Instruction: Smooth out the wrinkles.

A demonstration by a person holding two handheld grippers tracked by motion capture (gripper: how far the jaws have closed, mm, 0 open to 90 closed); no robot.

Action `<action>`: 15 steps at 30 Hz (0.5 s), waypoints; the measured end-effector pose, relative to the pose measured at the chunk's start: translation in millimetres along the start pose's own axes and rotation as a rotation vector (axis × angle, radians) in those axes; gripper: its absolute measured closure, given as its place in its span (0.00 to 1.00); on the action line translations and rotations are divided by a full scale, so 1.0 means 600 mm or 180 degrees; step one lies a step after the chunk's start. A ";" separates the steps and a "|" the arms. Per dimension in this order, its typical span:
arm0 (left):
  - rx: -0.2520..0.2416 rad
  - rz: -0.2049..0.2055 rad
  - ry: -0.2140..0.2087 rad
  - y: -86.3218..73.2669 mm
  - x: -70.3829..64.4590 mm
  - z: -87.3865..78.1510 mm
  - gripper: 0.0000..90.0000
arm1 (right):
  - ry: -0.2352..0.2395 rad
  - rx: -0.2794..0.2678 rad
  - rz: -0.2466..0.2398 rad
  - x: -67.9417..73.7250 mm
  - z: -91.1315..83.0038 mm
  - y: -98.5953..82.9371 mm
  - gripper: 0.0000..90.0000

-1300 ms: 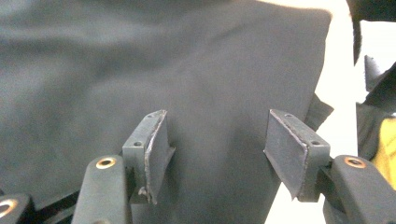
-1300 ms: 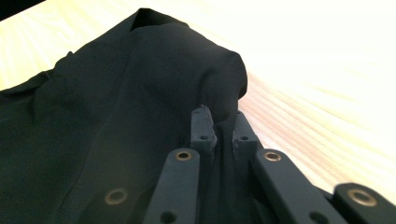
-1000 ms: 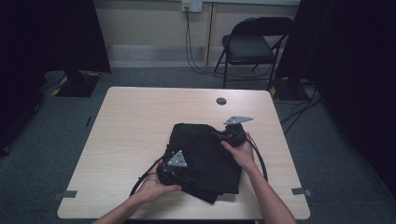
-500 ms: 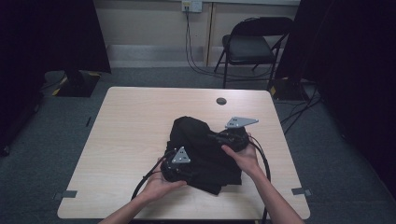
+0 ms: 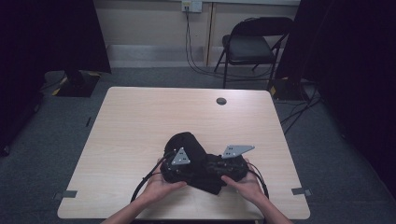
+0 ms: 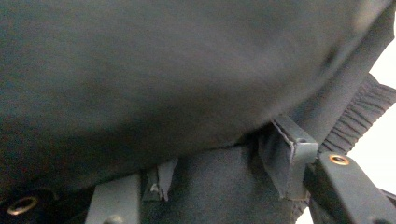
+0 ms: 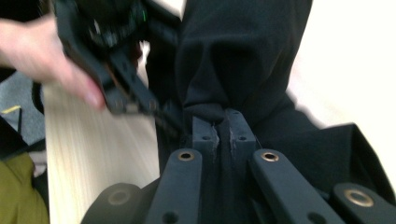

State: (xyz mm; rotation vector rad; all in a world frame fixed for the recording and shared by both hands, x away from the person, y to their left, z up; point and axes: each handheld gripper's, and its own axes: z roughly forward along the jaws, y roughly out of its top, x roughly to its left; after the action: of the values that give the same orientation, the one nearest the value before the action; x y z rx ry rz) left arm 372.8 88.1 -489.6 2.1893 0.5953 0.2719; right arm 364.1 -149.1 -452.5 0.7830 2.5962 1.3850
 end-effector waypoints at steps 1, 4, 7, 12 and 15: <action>-0.0008 -0.0009 -0.0005 -0.001 0.000 0.000 0.52 | -0.0012 0.0051 -0.0011 0.001 0.004 -0.005 0.94; -0.0010 0.0007 -0.0011 -0.001 0.001 -0.005 0.52 | -0.0074 0.0168 -0.0013 0.000 0.018 -0.016 0.94; -0.0005 0.0002 0.0010 -0.001 0.003 -0.010 0.52 | -0.0171 0.0222 0.0008 -0.007 0.029 -0.025 0.95; -0.0034 -0.0029 0.0149 -0.001 0.009 -0.019 0.50 | -0.0333 0.0214 -0.0074 -0.019 0.043 -0.025 0.95; -0.0026 0.0074 0.0248 0.006 0.005 -0.038 0.58 | -0.0369 0.0180 -0.0067 -0.029 0.051 -0.022 0.95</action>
State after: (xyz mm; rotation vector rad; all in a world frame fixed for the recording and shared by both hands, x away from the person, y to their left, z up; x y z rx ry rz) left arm 367.7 102.7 -472.6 2.1869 0.6109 0.3726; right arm 383.8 -140.8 -483.2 0.8154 2.5572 1.2273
